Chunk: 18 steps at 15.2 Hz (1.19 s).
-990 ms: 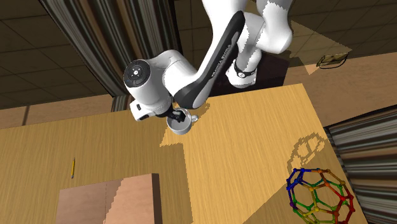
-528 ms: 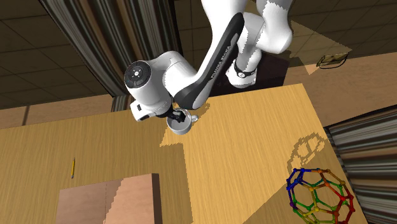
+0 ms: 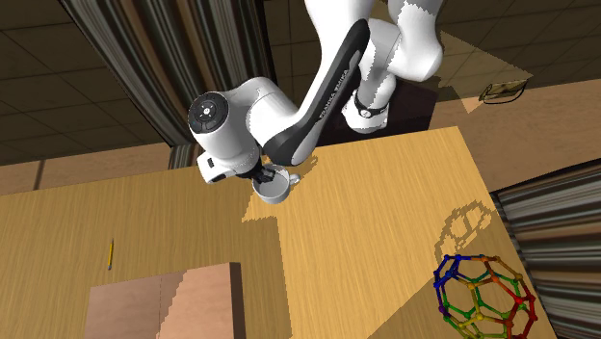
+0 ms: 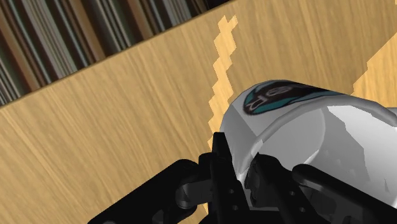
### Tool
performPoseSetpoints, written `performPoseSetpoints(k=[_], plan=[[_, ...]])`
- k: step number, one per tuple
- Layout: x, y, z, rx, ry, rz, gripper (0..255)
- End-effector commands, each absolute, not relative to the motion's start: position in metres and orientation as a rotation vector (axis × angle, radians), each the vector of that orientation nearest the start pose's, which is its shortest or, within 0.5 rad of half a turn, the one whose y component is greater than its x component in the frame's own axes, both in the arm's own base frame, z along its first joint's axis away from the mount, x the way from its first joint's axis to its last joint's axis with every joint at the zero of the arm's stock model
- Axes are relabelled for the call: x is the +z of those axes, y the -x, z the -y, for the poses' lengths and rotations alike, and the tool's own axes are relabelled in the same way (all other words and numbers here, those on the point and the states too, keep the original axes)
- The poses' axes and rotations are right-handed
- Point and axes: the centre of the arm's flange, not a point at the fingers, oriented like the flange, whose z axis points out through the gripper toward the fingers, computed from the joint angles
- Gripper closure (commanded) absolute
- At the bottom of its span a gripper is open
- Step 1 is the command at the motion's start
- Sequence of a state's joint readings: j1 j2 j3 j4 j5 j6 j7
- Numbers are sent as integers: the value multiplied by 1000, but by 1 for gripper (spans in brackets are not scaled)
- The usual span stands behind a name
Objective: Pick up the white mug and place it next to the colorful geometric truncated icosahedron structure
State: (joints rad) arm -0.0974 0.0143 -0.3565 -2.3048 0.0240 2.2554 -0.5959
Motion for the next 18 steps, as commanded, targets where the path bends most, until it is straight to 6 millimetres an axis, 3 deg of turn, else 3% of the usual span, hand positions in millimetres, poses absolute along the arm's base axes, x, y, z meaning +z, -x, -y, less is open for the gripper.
performPoseSetpoints(k=[1,3,18], plan=[[335,-455,221,75,3092,195,255],[335,-455,221,75,3092,195,255],[414,-455,221,75,3092,195,255]])
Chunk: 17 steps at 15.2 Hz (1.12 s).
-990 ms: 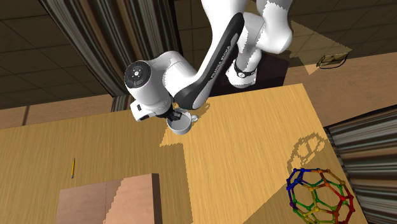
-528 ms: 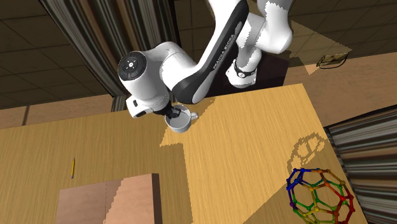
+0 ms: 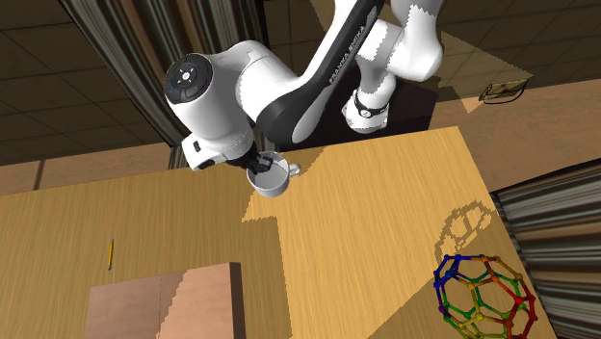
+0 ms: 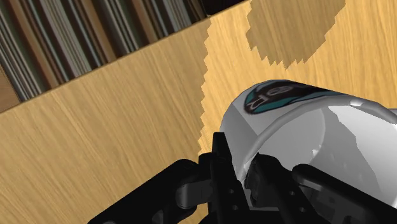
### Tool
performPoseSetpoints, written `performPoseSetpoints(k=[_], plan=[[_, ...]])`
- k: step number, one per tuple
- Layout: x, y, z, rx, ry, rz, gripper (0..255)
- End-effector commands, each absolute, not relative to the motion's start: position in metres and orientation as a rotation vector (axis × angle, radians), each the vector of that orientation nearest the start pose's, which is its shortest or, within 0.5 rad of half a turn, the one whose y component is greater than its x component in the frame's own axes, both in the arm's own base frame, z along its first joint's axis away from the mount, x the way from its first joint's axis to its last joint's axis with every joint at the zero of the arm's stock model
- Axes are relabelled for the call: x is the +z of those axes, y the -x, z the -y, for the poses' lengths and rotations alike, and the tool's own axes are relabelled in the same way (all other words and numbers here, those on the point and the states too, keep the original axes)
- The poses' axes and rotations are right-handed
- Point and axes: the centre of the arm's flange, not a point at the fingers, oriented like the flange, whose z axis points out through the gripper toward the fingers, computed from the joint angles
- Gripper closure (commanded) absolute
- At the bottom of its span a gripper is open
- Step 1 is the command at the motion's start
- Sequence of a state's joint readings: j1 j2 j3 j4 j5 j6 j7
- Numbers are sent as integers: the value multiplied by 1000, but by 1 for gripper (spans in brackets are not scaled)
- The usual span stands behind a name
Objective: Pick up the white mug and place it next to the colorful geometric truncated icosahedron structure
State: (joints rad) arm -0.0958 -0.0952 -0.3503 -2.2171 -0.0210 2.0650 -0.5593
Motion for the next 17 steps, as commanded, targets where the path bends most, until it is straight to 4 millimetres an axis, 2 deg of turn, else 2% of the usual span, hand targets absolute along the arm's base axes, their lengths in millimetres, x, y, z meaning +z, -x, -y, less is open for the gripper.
performPoseSetpoints(k=[1,17], plan=[[419,-455,221,75,3092,195,255],[504,-455,221,75,3092,195,255]])
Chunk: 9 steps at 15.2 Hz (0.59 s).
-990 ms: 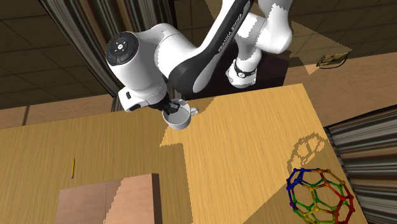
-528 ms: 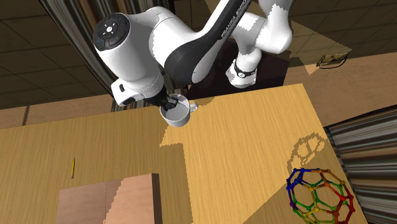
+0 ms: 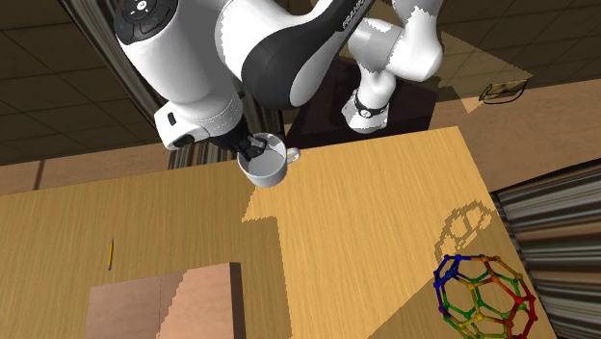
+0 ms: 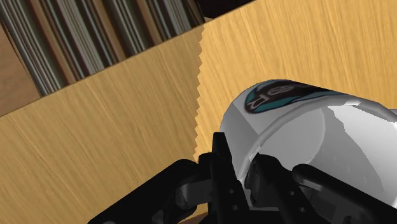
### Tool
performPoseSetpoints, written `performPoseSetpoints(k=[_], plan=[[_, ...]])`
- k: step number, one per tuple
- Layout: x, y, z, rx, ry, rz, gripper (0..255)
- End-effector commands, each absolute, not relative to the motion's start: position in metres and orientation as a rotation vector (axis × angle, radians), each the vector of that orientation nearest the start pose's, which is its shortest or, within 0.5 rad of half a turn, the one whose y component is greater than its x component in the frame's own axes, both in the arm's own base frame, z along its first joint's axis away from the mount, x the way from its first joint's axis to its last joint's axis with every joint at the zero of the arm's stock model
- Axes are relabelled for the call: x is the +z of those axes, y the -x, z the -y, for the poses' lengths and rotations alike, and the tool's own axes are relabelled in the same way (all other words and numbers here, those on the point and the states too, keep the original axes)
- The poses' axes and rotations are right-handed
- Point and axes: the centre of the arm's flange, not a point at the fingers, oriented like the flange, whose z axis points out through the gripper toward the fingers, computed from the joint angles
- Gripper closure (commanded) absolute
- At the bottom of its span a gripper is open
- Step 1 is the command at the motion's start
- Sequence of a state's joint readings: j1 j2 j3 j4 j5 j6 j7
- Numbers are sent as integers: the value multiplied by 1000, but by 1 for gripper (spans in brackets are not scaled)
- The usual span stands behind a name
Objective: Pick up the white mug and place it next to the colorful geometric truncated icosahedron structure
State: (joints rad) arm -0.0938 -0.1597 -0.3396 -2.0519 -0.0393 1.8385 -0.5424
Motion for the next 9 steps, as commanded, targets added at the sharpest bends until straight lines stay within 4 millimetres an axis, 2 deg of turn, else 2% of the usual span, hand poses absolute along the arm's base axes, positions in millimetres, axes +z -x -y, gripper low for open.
performPoseSetpoints(k=[1,9], plan=[[509,-455,221,75,3092,195,255],[551,-455,221,75,3092,195,255]])
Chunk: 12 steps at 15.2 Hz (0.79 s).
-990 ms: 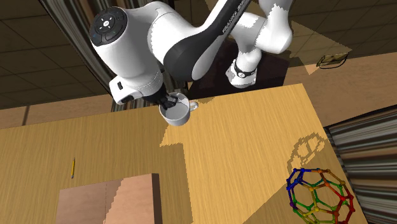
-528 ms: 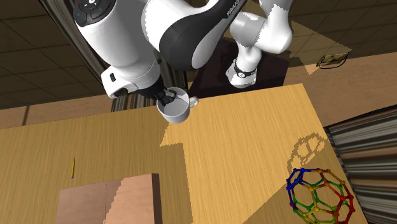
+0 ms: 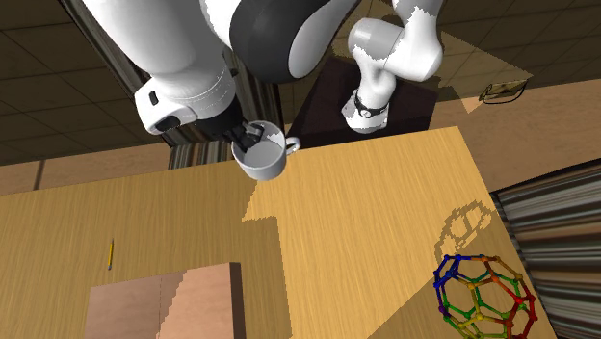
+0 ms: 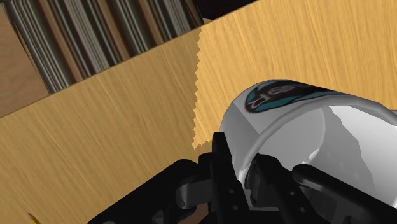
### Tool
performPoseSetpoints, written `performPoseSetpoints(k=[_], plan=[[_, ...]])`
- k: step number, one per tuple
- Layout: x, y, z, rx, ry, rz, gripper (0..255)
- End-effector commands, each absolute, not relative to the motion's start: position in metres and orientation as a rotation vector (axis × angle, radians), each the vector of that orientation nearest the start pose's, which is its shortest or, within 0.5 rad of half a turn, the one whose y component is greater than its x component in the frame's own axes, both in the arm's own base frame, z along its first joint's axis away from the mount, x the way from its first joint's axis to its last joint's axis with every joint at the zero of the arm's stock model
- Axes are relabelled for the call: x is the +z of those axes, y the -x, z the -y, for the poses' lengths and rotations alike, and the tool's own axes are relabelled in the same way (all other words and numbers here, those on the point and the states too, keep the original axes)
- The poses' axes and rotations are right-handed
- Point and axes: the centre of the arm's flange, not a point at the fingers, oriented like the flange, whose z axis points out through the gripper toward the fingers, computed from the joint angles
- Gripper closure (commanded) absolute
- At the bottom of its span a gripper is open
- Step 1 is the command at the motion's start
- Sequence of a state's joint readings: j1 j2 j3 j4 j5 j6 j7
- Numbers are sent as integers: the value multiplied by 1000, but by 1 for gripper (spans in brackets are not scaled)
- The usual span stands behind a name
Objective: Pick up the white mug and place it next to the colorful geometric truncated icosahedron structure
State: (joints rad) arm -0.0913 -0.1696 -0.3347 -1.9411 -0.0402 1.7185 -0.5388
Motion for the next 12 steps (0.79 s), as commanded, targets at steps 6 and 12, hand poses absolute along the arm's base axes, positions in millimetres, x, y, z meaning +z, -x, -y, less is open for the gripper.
performPoseSetpoints(k=[6,12], plan=[[583,-455,221,75,3092,195,255],[585,-483,161,75,3092,195,255]])
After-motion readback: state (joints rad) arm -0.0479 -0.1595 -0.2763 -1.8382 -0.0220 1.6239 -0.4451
